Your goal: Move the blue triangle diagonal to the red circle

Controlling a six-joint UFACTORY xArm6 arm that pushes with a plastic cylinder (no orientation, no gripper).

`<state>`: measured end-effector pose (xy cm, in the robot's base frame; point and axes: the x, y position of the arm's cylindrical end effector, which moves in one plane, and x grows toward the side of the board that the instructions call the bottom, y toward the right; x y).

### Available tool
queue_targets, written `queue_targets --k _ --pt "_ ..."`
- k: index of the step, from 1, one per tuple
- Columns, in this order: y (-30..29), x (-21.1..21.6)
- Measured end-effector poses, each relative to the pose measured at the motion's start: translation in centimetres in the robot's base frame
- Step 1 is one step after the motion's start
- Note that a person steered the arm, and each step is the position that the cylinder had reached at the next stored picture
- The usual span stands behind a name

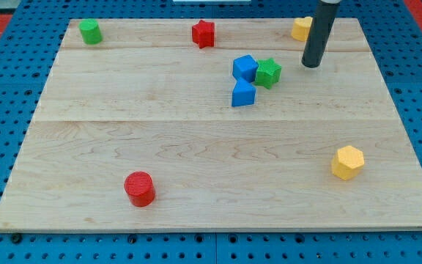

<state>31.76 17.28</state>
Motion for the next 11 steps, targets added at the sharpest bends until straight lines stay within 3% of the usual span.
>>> queue_targets --k 3,4,5,7,8,11 --pt "-0.7 -1.4" --pt "-8.0 0.3" --pt "-10.5 3.8" --pt "-9.2 2.7" --pt "-8.8 4.7" --pt "-8.3 5.2"
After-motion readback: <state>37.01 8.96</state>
